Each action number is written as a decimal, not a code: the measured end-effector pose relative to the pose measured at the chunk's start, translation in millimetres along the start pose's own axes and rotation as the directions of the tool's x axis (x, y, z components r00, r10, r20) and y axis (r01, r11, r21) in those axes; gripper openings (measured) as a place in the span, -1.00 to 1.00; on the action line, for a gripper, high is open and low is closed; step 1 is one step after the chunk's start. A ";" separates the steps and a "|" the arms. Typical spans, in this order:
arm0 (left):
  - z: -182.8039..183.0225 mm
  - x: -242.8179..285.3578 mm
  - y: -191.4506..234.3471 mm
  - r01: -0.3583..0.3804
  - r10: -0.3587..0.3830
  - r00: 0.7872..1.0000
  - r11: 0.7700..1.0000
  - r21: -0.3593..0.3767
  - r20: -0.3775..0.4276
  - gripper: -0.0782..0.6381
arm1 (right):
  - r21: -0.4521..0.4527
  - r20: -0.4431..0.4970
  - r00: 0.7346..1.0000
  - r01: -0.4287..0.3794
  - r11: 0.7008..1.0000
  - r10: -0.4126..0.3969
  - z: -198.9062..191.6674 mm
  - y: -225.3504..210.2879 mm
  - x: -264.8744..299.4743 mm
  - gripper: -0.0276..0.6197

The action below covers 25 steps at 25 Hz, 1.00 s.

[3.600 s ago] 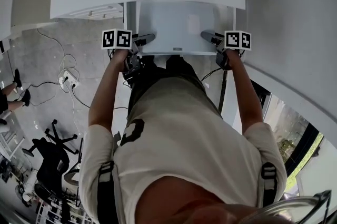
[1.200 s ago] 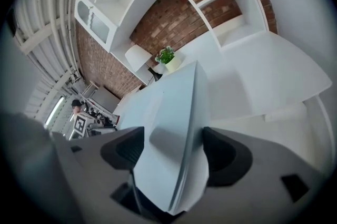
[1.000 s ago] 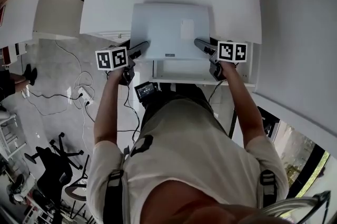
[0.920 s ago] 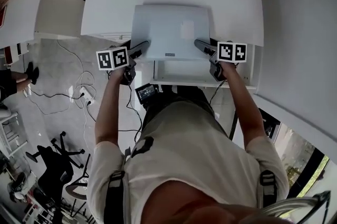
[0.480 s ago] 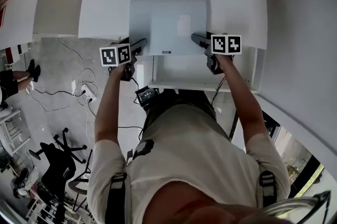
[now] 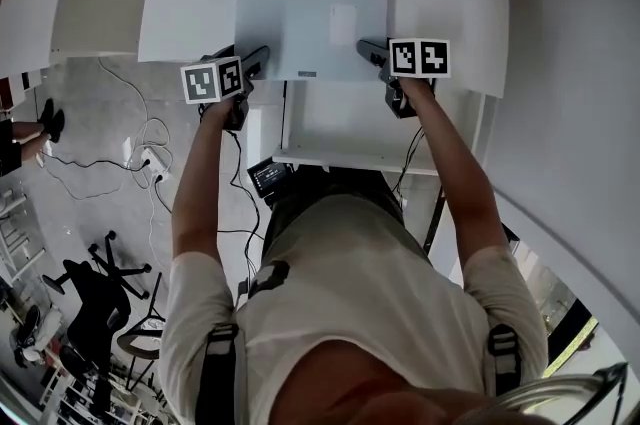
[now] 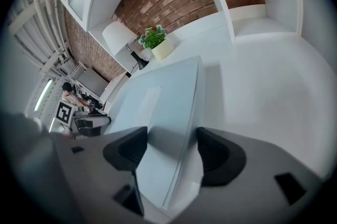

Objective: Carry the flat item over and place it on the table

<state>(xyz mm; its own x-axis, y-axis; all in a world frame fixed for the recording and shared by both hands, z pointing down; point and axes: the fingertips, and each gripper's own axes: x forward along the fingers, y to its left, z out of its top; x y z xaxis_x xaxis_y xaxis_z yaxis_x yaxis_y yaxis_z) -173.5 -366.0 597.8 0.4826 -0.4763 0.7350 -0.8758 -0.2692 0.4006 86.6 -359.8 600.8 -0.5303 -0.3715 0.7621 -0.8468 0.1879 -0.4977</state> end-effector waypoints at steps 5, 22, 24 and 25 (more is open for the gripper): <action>13.0 3.1 4.2 -0.022 0.021 1.000 0.999 0.028 0.006 0.13 | -0.009 -0.001 1.000 0.004 1.000 -0.004 9.2 -0.5 6.0 0.03; 46.8 24.9 20.1 -0.069 0.067 0.995 0.997 0.028 0.078 0.11 | -0.073 0.047 0.997 0.066 0.995 -0.063 39.5 -11.1 24.3 0.12; 48.6 24.2 21.2 -0.065 0.063 0.994 0.998 0.014 0.085 0.11 | -0.065 0.055 0.997 0.053 0.996 -0.050 41.9 -12.7 24.1 0.17; 51.0 22.4 21.4 -0.060 0.059 0.994 0.998 0.009 0.092 0.11 | -0.056 0.062 0.997 0.043 0.998 -0.040 43.8 -13.3 22.1 0.22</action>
<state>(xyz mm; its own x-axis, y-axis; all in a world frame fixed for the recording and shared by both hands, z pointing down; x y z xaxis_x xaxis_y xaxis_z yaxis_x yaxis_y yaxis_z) -181.1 -425.2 594.9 0.4285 -0.5667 0.7038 -0.9032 -0.2477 0.3505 88.0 -410.4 606.1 -0.4926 -0.4343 0.7541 -0.8699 0.2219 -0.4404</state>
